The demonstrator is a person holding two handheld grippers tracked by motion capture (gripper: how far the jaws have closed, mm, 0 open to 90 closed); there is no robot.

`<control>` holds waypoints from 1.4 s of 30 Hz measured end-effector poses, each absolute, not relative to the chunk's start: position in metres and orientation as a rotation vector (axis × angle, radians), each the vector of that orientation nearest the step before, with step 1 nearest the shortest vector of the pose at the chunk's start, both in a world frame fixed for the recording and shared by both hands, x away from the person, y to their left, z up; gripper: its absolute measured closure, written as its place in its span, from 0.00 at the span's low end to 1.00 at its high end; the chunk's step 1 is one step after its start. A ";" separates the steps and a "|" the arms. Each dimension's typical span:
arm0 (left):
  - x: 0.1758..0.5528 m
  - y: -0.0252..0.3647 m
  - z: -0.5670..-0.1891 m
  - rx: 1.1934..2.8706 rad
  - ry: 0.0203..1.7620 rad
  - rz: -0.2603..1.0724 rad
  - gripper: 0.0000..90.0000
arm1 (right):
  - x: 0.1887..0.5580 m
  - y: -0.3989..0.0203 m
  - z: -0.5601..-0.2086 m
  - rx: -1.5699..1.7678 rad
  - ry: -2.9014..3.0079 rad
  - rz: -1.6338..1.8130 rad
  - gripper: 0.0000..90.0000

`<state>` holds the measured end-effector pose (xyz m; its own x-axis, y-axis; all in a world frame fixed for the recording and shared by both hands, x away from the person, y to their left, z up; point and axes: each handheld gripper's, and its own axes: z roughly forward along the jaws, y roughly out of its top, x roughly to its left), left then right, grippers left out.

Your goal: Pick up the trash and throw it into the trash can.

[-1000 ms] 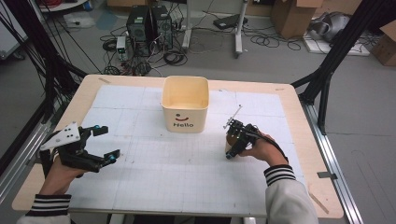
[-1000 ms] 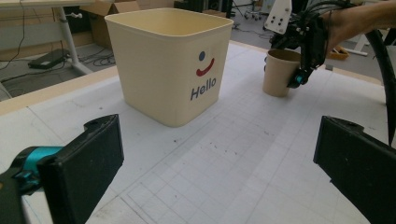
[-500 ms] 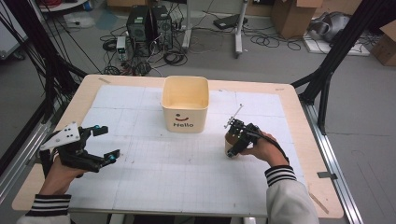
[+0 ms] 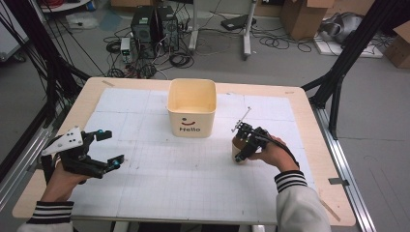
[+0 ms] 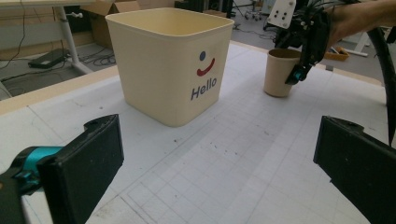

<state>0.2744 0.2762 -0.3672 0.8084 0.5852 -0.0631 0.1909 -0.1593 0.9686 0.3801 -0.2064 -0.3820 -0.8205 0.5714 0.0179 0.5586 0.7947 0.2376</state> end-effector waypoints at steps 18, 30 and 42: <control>0.275 0.278 -0.367 1.714 0.610 0.382 0.02 | 0.381 -0.196 -0.330 0.878 2.932 0.371 0.38; 0.274 0.278 -0.367 1.712 0.612 0.382 0.02 | 0.382 -0.190 -0.286 0.856 2.921 0.375 0.38; 0.275 0.278 -0.367 1.709 0.611 0.381 0.02 | 0.384 -0.186 -0.243 0.837 2.905 0.375 0.38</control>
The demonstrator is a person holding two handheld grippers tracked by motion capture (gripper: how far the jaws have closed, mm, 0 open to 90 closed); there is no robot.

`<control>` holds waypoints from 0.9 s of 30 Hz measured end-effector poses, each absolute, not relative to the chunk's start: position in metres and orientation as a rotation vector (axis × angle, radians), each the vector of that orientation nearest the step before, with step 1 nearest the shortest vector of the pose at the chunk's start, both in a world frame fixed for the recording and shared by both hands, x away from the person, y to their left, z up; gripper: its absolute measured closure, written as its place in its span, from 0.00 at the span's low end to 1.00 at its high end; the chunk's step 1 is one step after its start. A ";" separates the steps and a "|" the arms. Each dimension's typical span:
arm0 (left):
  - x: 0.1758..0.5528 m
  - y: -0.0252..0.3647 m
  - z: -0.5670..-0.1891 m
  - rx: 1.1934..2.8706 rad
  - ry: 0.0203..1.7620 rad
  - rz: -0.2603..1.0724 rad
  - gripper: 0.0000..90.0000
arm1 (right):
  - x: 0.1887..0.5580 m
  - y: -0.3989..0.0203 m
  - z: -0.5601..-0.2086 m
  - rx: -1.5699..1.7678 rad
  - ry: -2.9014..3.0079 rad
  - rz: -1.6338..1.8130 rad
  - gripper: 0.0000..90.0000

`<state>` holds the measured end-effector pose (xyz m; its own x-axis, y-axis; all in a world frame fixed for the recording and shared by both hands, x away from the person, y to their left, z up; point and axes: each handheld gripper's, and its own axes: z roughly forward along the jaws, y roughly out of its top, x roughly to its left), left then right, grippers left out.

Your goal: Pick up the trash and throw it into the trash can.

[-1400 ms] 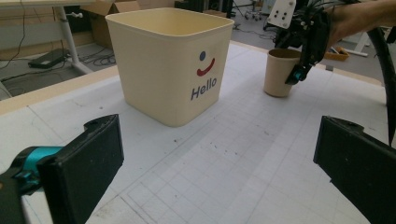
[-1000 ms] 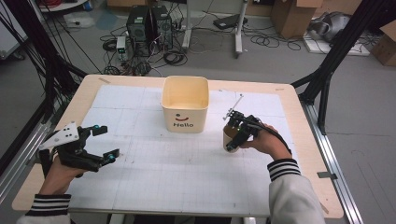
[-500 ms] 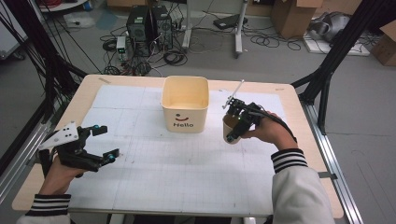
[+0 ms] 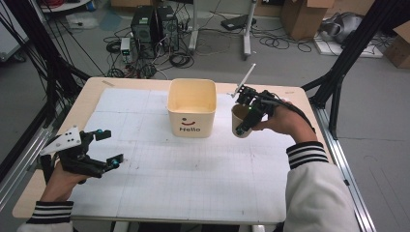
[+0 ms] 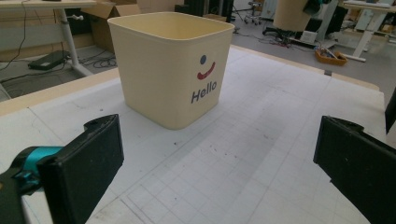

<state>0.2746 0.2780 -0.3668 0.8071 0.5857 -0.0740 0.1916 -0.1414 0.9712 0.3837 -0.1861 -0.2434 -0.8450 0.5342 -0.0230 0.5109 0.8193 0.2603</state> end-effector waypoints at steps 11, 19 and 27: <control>0.275 0.279 -0.367 1.705 0.612 0.380 0.02 | 0.384 -0.178 -0.205 0.819 2.872 0.391 0.38; 0.275 0.277 -0.367 1.705 0.612 0.377 0.02 | 0.386 -0.176 -0.186 0.804 2.855 0.386 0.38; 0.275 0.278 -0.367 1.704 0.611 0.378 0.02 | 0.391 -0.175 -0.171 0.821 2.835 0.409 0.38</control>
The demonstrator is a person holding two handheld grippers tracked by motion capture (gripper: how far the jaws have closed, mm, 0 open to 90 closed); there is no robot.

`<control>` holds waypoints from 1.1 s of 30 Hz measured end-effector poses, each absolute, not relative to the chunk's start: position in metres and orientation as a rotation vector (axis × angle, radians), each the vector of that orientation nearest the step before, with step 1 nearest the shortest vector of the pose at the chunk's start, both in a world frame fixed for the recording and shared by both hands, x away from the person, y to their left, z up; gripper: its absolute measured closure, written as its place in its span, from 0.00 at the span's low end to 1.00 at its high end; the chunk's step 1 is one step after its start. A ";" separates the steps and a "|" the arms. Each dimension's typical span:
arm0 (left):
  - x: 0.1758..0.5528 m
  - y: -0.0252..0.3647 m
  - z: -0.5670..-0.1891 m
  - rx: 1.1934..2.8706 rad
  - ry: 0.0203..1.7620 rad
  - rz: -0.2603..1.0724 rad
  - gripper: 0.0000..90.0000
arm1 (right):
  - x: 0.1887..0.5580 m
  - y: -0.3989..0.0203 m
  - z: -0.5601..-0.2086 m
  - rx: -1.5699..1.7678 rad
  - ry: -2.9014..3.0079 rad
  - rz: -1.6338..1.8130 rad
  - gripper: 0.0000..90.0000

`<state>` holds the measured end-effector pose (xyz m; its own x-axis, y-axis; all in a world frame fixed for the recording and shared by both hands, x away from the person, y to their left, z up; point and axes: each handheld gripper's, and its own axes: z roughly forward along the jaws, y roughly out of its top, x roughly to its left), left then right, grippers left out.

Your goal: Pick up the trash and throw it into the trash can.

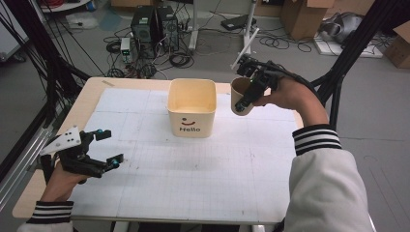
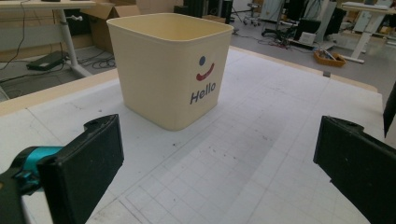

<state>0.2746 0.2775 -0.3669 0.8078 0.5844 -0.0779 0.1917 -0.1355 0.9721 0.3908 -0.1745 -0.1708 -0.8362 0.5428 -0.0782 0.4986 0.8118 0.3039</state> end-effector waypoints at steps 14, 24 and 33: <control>0.275 0.277 -0.367 1.707 0.606 0.376 0.02 | 0.398 -0.170 -0.160 0.839 2.820 0.412 0.38; 0.275 0.278 -0.367 1.703 0.605 0.375 0.02 | 0.401 -0.163 -0.156 0.830 2.819 0.401 0.38; 0.275 0.279 -0.366 1.695 0.607 0.371 0.02 | 0.408 -0.154 -0.152 0.831 2.824 0.393 0.38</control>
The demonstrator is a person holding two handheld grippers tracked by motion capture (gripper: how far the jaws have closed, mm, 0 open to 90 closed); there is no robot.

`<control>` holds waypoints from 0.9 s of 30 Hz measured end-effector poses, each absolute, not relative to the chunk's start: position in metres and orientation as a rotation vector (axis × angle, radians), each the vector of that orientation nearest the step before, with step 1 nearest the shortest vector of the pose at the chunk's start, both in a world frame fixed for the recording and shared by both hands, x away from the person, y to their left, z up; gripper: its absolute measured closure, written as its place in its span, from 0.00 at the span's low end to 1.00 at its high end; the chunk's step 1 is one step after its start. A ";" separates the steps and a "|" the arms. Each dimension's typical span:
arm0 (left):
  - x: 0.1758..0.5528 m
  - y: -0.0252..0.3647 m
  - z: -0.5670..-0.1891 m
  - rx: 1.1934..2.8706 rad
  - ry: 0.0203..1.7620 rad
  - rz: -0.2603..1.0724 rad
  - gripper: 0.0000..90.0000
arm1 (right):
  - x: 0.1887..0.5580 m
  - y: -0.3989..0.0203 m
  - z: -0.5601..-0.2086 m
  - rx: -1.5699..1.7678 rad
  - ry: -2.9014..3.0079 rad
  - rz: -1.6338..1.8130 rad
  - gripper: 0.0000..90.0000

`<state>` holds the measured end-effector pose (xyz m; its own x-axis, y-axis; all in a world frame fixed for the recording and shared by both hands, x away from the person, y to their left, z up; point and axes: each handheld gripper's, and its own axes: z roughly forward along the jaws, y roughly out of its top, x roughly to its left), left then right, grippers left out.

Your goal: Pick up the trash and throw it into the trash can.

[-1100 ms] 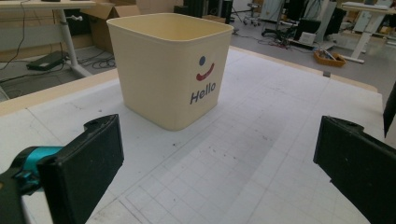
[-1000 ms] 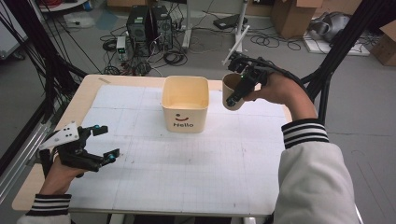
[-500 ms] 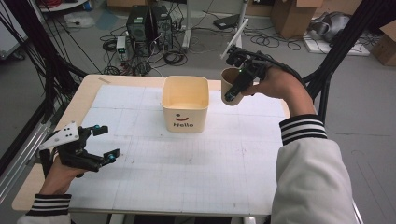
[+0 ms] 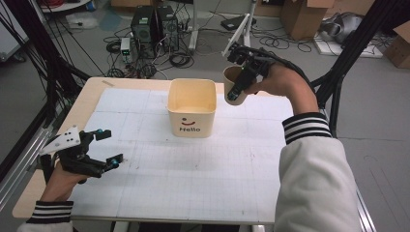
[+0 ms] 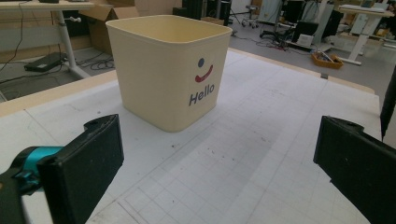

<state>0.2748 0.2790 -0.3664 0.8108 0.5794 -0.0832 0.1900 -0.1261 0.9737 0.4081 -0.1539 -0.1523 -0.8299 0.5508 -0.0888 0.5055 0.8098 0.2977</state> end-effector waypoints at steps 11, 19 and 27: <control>0.274 0.279 -0.366 1.693 0.605 0.373 0.02 | 0.423 -0.130 -0.145 0.810 2.825 0.403 0.38; 0.274 0.279 -0.365 1.682 0.600 0.362 0.02 | 0.435 -0.116 -0.140 0.809 2.817 0.421 0.38; 0.274 0.280 -0.366 1.674 0.599 0.362 0.02 | 0.449 -0.103 -0.140 0.812 2.821 0.420 0.38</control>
<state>0.2743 0.2795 -0.3655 0.8153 0.5716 -0.0922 0.1847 -0.1058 0.9771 0.4487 -0.1035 -0.1400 -0.8357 0.5418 -0.0894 0.4923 0.8113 0.3155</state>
